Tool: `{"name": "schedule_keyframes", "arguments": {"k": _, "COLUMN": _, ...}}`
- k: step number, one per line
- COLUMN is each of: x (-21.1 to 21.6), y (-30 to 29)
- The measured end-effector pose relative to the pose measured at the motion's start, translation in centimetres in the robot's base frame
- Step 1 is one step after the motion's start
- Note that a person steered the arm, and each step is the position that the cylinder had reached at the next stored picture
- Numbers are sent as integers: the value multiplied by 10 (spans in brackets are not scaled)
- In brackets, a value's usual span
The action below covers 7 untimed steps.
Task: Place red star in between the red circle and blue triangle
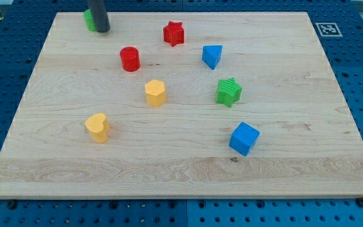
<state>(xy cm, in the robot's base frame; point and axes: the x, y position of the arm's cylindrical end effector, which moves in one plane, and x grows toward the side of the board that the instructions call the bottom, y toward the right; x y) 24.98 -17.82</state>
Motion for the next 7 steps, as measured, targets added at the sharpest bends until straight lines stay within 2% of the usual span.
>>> {"name": "schedule_keyframes", "arguments": {"k": 3, "x": 12, "y": 49}}
{"name": "schedule_keyframes", "arguments": {"k": 4, "x": 32, "y": 67}}
{"name": "schedule_keyframes", "arguments": {"k": 5, "x": 3, "y": 68}}
{"name": "schedule_keyframes", "arguments": {"k": 6, "x": -18, "y": 116}}
{"name": "schedule_keyframes", "arguments": {"k": 7, "x": -18, "y": 166}}
